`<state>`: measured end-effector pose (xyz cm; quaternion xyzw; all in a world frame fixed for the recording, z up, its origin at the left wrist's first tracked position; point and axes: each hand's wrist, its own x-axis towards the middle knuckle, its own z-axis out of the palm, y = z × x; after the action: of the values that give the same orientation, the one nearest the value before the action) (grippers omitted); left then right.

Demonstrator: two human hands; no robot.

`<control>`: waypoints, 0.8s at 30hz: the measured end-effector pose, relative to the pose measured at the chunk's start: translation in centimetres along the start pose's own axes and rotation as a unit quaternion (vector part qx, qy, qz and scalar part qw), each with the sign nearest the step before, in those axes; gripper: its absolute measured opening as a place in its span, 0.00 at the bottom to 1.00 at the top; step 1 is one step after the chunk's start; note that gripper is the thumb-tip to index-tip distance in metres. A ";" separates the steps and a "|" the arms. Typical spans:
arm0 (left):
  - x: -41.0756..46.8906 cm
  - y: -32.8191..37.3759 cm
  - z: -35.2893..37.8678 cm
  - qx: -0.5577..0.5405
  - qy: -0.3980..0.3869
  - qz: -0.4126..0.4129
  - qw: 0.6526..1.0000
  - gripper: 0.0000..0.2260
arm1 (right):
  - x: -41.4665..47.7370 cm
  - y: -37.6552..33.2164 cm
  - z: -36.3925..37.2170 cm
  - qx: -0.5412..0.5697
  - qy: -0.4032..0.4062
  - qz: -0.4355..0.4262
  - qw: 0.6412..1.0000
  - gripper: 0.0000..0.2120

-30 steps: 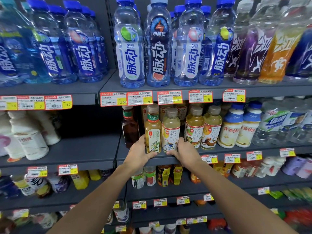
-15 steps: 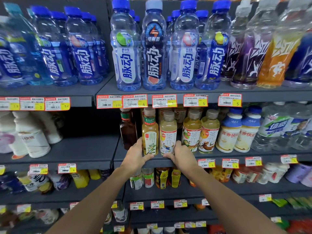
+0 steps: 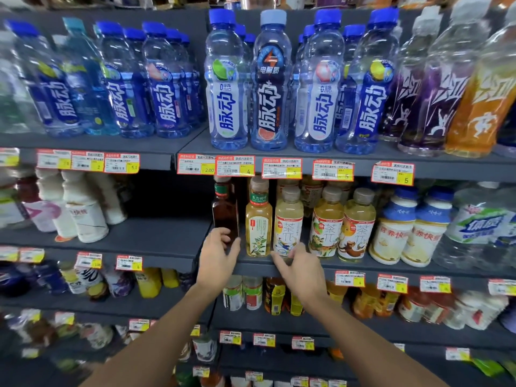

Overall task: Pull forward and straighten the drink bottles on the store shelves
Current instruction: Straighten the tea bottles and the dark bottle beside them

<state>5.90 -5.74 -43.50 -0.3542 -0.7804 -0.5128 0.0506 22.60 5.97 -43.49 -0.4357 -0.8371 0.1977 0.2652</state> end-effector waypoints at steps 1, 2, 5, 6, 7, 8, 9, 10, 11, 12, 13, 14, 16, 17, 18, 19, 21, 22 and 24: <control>0.5 0.0 0.0 -0.006 0.022 -0.007 1.000 0.16 | 0.0 -0.7 0.3 0.000 0.006 -0.003 1.000 0.22; 1.2 0.0 0.0 -0.009 0.042 -0.015 0.999 0.18 | 0.2 -1.4 0.5 0.004 0.016 -0.004 1.000 0.22; 3.1 0.1 0.3 -0.010 0.072 -0.063 0.995 0.25 | 0.5 -3.3 1.6 0.005 0.037 0.010 0.999 0.24; 3.5 0.1 0.4 -0.012 0.071 -0.079 0.994 0.29 | 0.4 -3.9 2.1 0.002 0.041 0.017 0.999 0.25; 3.9 0.1 0.6 -0.012 0.068 -0.089 0.994 0.33 | 0.2 -4.3 2.5 0.003 0.046 0.024 0.999 0.26; 4.2 0.0 0.7 -0.011 0.066 -0.093 0.993 0.36 | -0.1 -4.7 3.0 0.009 0.056 0.030 0.998 0.27; 4.6 -0.1 0.9 -0.008 0.065 -0.097 0.993 0.39 | -0.4 -5.1 3.4 0.017 0.066 0.036 0.997 0.27; 5.0 -0.2 1.0 -0.007 0.063 -0.103 0.993 0.41 | -0.6 -5.3 3.8 0.018 0.074 0.039 0.996 0.27; 5.3 -0.3 1.1 -0.004 0.057 -0.107 0.993 0.42 | -0.7 -5.4 4.1 0.006 0.077 0.040 0.996 0.27; 5.4 -0.5 1.2 -0.001 0.049 -0.106 0.993 0.42 | -0.9 -5.6 4.4 -0.018 0.075 0.043 0.996 0.27; 5.5 -0.7 1.3 -0.001 0.039 -0.101 0.994 0.41 | -1.1 -5.8 4.7 -0.042 0.072 0.049 0.995 0.28; 5.6 -0.9 1.4 -0.005 0.031 -0.096 0.995 0.39 | -1.2 -6.1 4.9 -0.061 0.069 0.058 0.994 0.29; 5.8 -1.4 1.3 -0.018 0.019 -0.090 0.996 0.37 | -1.4 -6.8 5.4 -0.079 0.066 0.071 0.992 0.30; 5.9 -1.6 1.3 -0.022 0.013 -0.086 0.996 0.36 | -1.3 -7.1 5.5 -0.082 0.064 0.077 0.992 0.30; 6.0 -1.8 1.2 -0.024 0.004 -0.081 0.996 0.36 | -1.2 -7.3 5.6 -0.084 0.062 0.085 0.991 0.30; 6.1 -2.2 1.0 -0.029 -0.010 -0.075 0.997 0.36 | -1.1 -7.5 5.7 -0.086 0.061 0.094 0.990 0.29; 6.2 -2.9 0.1 -0.055 -0.059 -0.069 0.994 0.37 | -0.8 -7.6 5.8 -0.095 0.062 0.109 0.988 0.27; 6.3 -3.3 -0.5 -0.072 -0.091 -0.068 0.991 0.36 | -0.5 -7.7 5.8 -0.102 0.061 0.112 0.986 0.27; 6.8 -4.2 -1.9 -0.090 -0.154 -0.062 0.982 0.35 | -0.1 -8.0 5.9 -0.113 0.060 0.114 0.985 0.25</control>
<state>-2.22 -4.85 -42.88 -0.3833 -0.7496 -0.5227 -0.1340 13.97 0.92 -43.65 -0.5662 -0.7817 0.1042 0.2397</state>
